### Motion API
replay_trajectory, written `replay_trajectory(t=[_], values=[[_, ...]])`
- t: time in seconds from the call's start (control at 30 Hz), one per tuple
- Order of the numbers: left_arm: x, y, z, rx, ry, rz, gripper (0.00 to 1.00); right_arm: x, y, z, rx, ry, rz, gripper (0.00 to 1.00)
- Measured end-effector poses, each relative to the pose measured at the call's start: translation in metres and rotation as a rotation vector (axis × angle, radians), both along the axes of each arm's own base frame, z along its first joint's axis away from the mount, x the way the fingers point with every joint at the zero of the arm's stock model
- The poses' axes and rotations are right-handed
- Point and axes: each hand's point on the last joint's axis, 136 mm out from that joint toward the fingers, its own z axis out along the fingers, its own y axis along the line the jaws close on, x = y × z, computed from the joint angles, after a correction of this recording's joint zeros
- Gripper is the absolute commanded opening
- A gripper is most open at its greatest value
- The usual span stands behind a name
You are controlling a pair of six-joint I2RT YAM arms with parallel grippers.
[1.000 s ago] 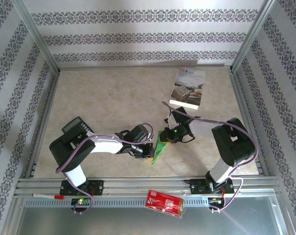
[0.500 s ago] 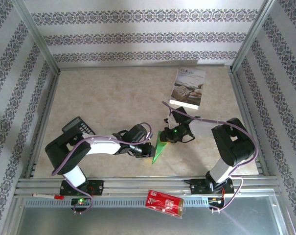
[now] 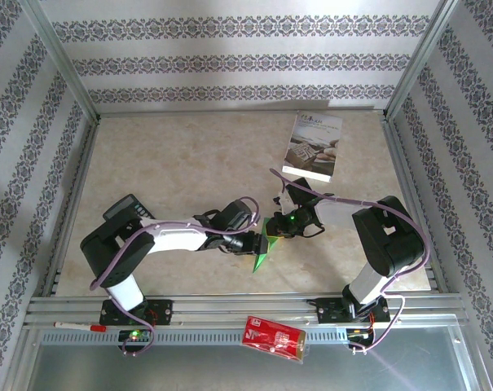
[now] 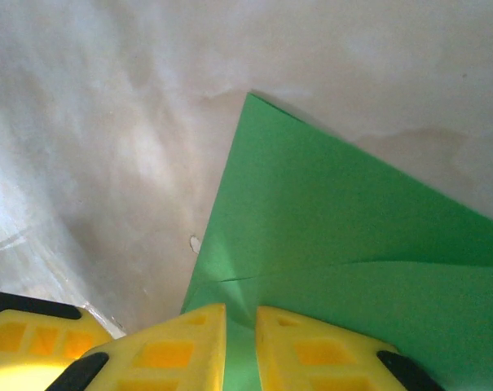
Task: Fold a paper plane with a square sheet of paper (pick it up from the middle)
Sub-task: Fold the wing for the fifth time at the center of the table.
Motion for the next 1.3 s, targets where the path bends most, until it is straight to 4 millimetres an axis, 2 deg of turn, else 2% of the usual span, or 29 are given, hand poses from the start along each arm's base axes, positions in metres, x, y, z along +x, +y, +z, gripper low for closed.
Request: replay_trajectory(t=[0.17,0.53,1.0,1.3], values=[[0.001,0.003,-0.009,0.065,-0.007,-0.007,0.45,0.000,0.000,0.000,0.000,0.000,0.000,0.21],[0.000,0.000,-0.011,0.116,-0.035,-0.028,0.43,0.000,0.000,0.000,0.000,0.000,0.000,0.21],[0.000,0.002,-0.016,0.153,-0.033,-0.026,0.26,0.000,0.000,0.000,0.000,0.000,0.000,0.21],[0.000,0.003,-0.018,0.155,-0.026,-0.020,0.19,0.000,0.001,0.001,0.004,-0.001,0.001,0.23]])
